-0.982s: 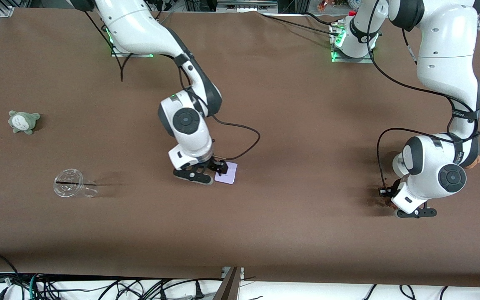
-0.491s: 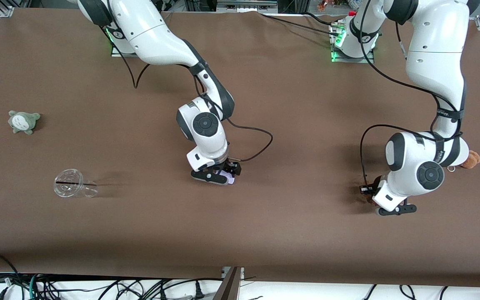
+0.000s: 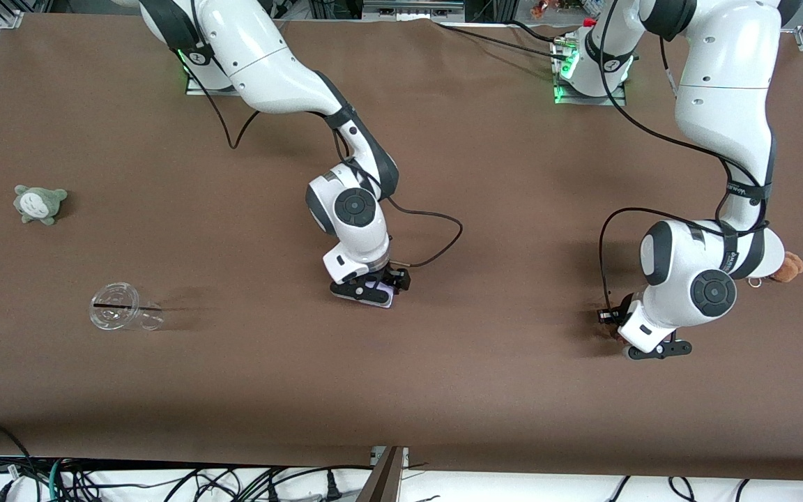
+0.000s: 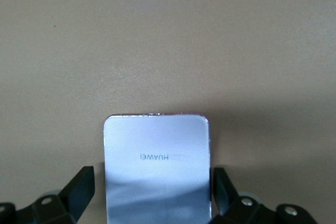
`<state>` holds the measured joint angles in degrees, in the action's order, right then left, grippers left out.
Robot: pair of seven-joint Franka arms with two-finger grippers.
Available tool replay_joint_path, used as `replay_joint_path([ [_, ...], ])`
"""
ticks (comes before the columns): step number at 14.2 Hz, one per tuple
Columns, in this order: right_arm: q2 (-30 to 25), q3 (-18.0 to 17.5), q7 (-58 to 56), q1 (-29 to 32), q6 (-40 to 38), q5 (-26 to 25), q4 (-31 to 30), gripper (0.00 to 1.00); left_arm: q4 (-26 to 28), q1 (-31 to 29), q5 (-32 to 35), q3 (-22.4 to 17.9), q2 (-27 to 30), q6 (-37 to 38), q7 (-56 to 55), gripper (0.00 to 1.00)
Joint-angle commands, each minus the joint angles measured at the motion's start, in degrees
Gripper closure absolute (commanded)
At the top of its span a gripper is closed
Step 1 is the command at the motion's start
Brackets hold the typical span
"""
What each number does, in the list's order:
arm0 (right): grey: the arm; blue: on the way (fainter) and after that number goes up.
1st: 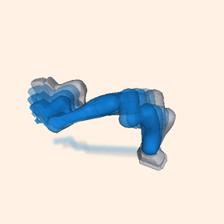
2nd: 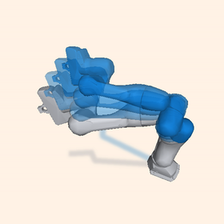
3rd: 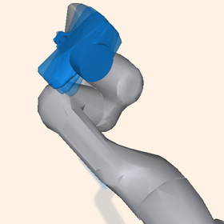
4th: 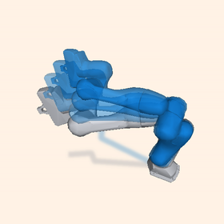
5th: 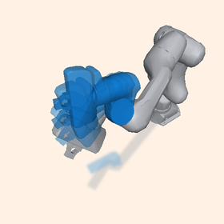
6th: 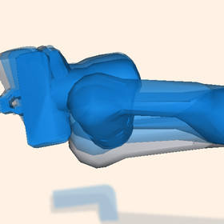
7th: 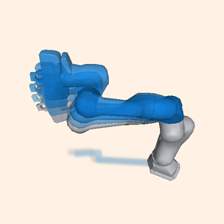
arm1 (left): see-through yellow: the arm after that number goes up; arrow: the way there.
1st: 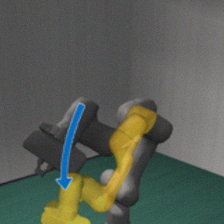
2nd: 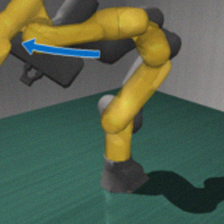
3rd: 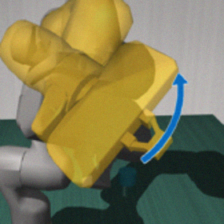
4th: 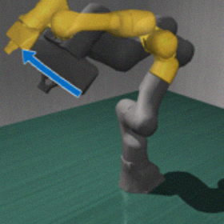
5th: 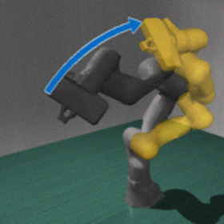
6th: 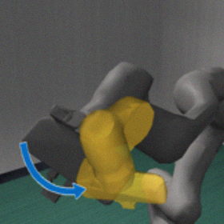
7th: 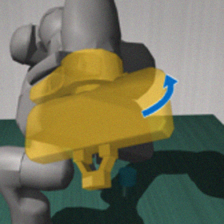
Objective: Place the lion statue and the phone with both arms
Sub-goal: 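Grasp the white phone with the right gripper while the left gripper carries the lion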
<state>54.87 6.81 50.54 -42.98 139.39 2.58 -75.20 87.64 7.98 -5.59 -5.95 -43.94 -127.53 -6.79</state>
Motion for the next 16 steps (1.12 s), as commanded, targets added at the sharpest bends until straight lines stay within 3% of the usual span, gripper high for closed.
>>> replay_joint_path([
  [1,1.5,0.6,0.7,-0.5,0.4,-0.4,1.7,0.04,0.6,0.2,2.0,-0.2,0.4,-0.6,0.1,1.00],
  [2,1.6,0.6,0.2,-0.5,0.4,-0.4,1.7,0.37,0.6,0.3,2.3,-0.2,0.0,-0.8,0.2,1.00],
  [3,1.6,0.6,-0.1,-0.5,0.4,-0.5,1.7,0.50,0.6,0.2,3.2,-0.2,0.0,-1.8,0.1,1.00],
  [8,-1.1,1.4,-5.2,0.5,-4.7,-0.5,1.8,0.52,0.7,0.2,3.7,-0.2,-0.2,-2.6,0.1,1.00],
  [9,-2.5,1.9,-8.4,1.6,-7.3,-0.3,1.8,0.52,0.6,0.2,3.8,-0.2,-0.1,-2.6,0.2,0.91],
  [16,-9.1,1.7,-37.9,16.2,-17.0,1.6,0.8,0.51,0.6,0.0,3.8,-0.2,0.0,-2.5,0.2,0.91],
])
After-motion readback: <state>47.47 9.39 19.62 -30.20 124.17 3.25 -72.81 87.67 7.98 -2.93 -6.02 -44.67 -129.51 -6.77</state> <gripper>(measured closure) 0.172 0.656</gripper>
